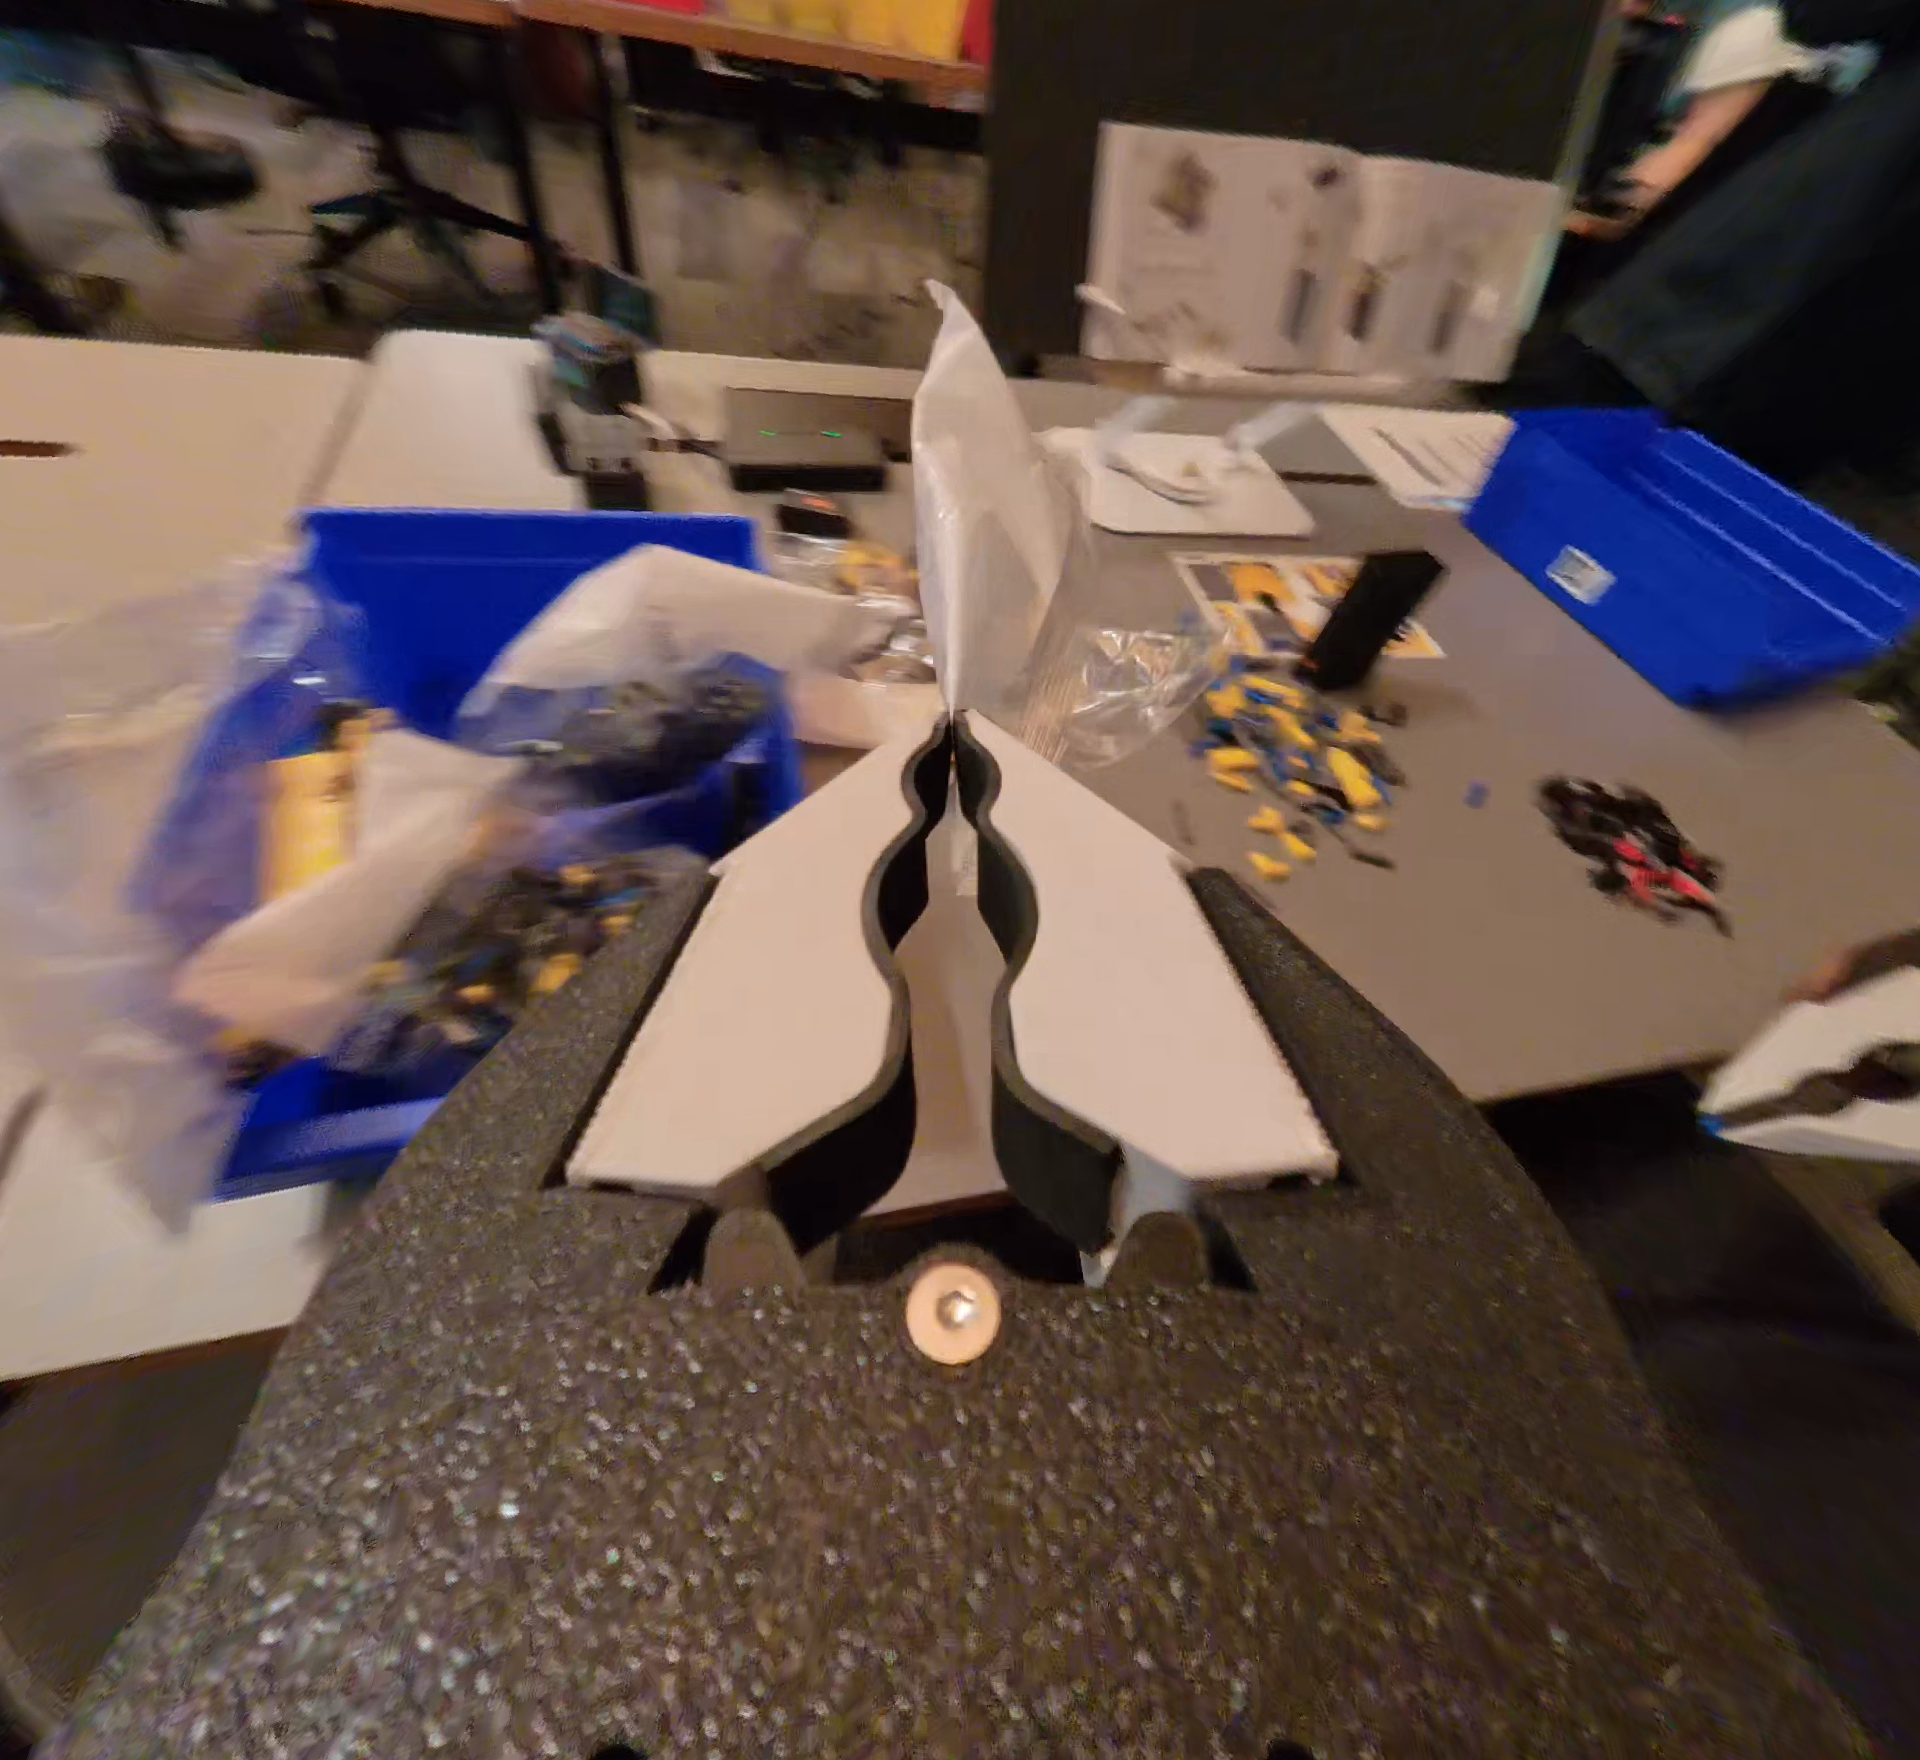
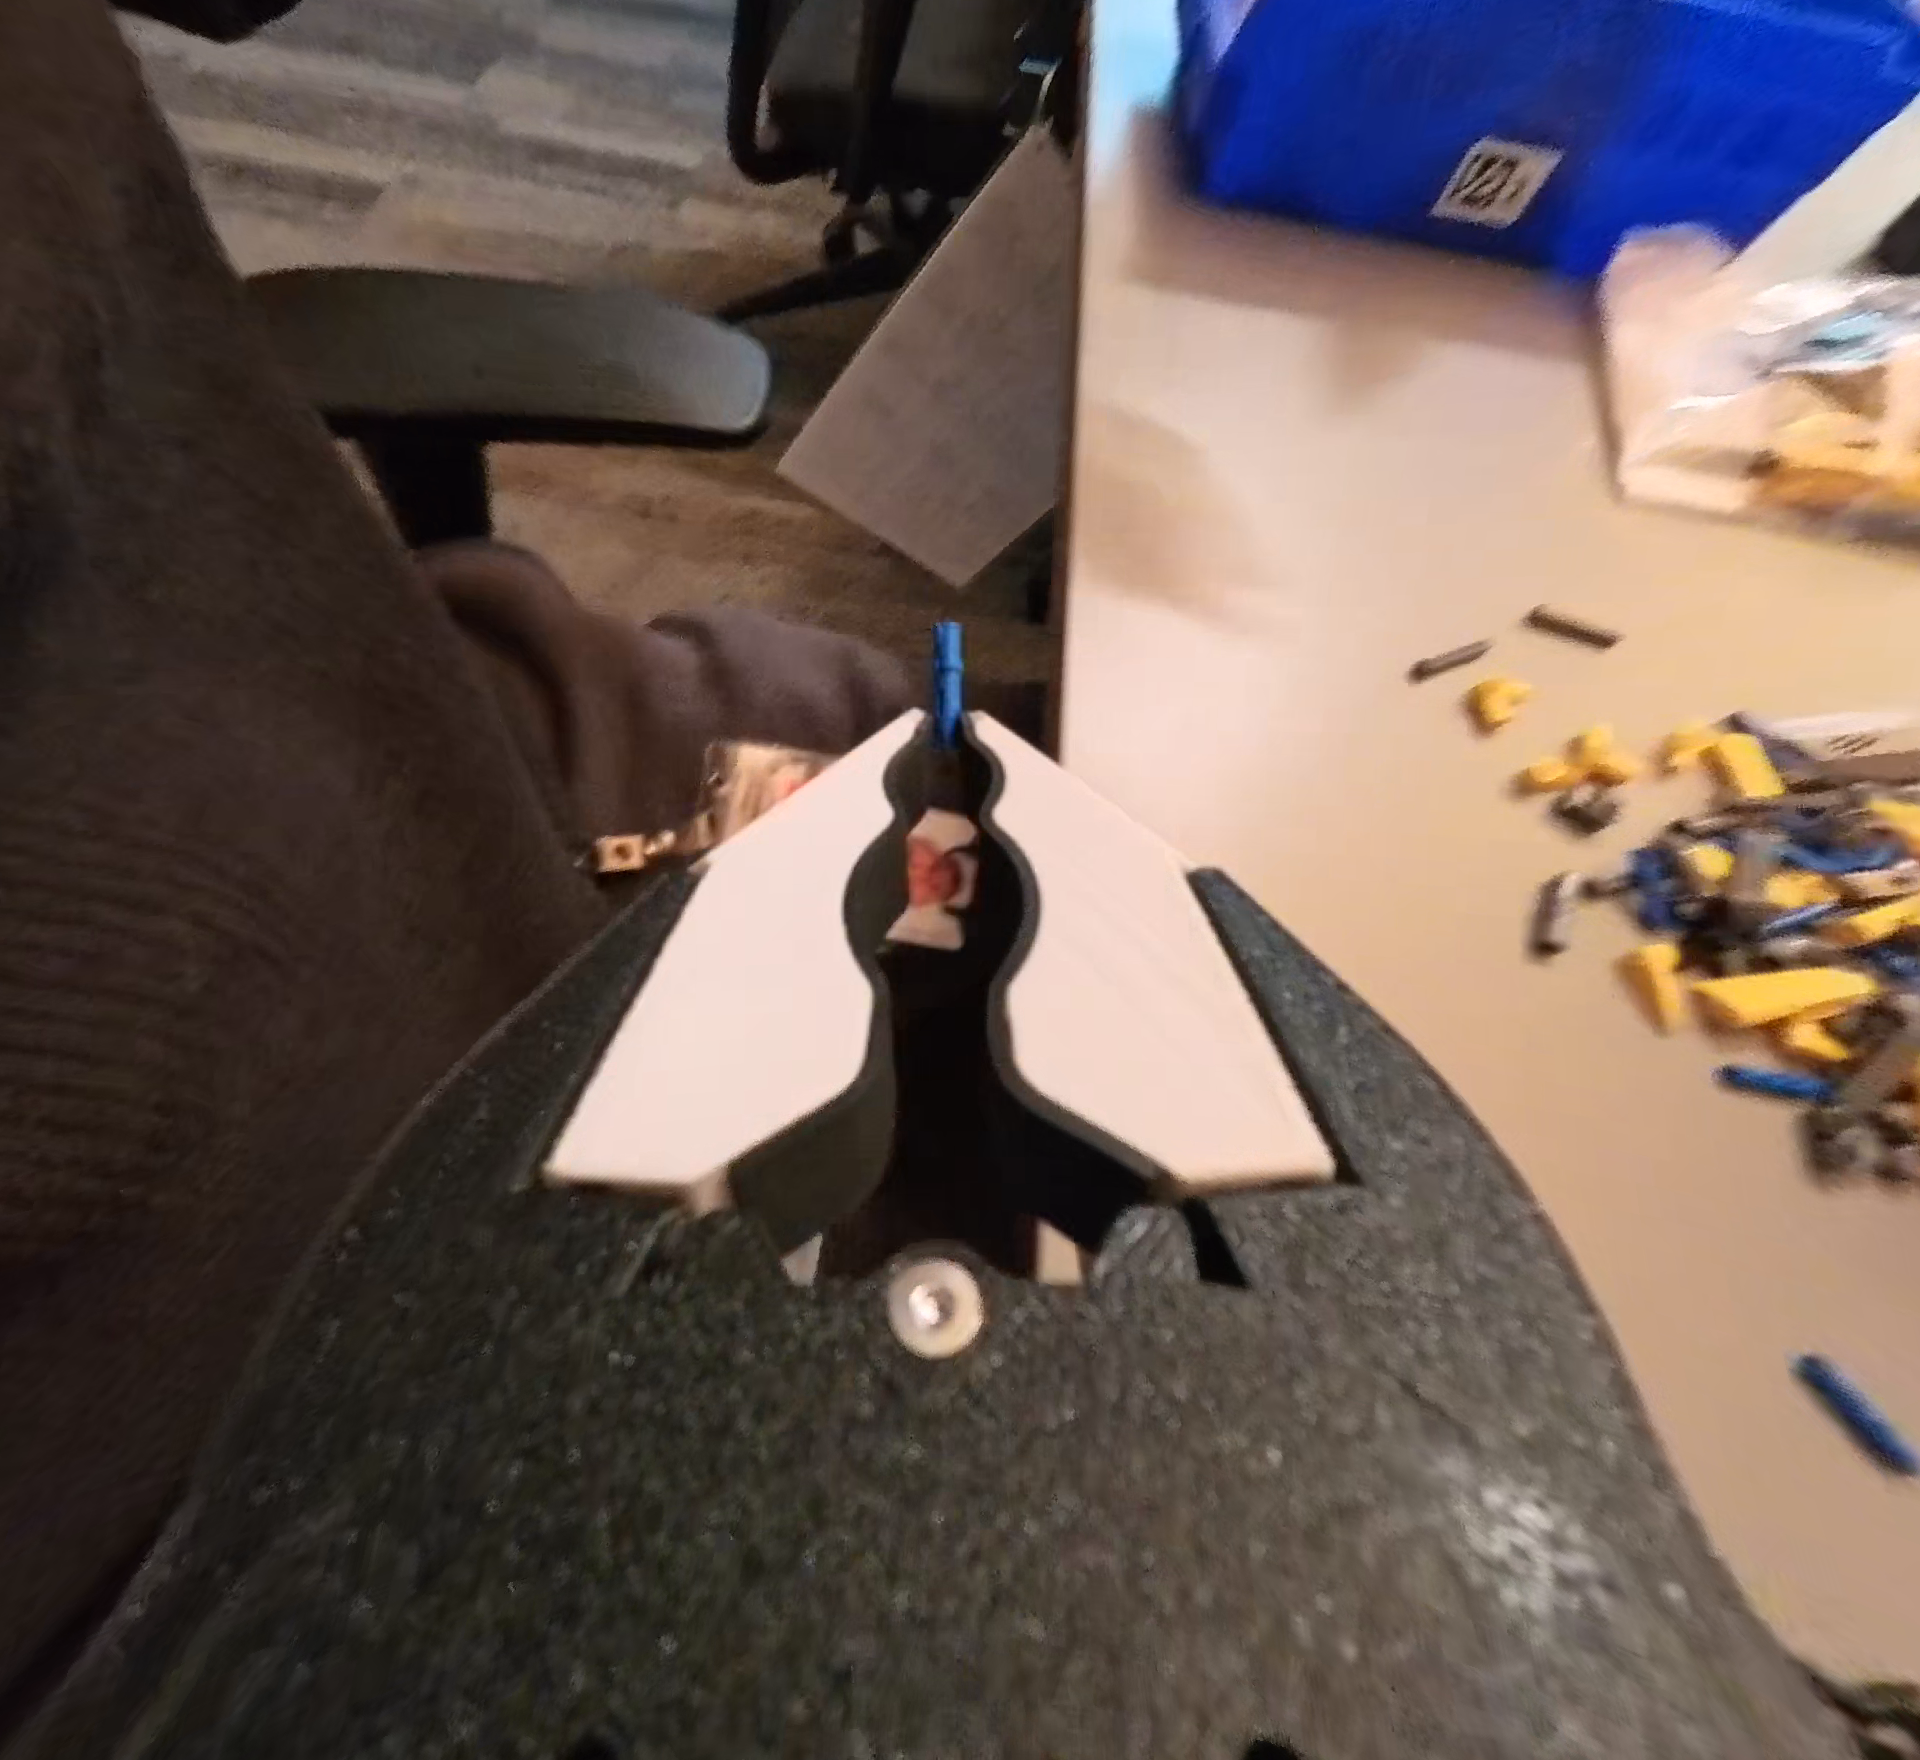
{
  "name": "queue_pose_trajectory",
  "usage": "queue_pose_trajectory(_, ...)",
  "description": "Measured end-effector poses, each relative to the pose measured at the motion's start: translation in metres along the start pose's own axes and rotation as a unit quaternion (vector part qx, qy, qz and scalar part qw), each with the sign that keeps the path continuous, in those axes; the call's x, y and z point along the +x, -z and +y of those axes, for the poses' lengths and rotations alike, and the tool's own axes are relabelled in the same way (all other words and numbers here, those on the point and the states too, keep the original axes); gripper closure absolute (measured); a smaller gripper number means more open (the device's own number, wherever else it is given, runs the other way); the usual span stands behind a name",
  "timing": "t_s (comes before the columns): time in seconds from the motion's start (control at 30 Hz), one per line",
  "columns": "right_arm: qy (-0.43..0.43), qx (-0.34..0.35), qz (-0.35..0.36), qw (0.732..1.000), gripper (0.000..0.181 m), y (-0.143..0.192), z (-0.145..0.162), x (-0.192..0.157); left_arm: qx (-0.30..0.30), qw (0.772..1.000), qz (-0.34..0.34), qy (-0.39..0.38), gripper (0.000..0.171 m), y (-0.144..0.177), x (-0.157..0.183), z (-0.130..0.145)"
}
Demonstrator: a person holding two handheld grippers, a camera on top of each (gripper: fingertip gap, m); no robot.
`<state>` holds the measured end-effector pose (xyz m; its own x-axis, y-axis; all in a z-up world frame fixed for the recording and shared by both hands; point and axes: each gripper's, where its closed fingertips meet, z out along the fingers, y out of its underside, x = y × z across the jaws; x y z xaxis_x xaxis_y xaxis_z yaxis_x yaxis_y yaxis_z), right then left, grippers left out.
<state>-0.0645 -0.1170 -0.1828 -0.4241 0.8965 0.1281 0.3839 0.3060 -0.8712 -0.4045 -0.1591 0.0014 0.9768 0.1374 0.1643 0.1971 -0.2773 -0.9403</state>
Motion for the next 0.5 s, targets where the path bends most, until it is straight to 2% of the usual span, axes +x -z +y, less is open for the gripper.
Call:
queue_pose_trajectory(0.07,0.004,0.010,0.022,1.000,0.178,-0.003,-0.012,0.020,0.003,0.999,-0.035,0.015,0.171,0.002,-0.037,-0.003)
queue_pose_trajectory(0.17,0.001,0.014,0.043,0.999,0.177,-0.007,-0.024,0.046,0.042,0.998,-0.033,0.042,0.171,-0.001,-0.068,-0.006)
queue_pose_trajectory(0.3,-0.010,0.008,0.058,0.998,0.177,-0.013,-0.031,0.078,0.089,0.992,-0.079,0.048,0.171,-0.013,-0.118,-0.011)
queue_pose_trajectory(0.43,-0.036,0.010,0.056,0.998,0.177,-0.022,-0.039,0.110,0.151,0.981,-0.111,0.051,0.171,-0.031,-0.167,-0.043)
queue_pose_trajectory(0.5,-0.056,0.017,0.049,0.997,0.177,-0.028,-0.042,0.126,0.131,0.984,-0.114,0.040,0.171,-0.055,-0.186,-0.051)
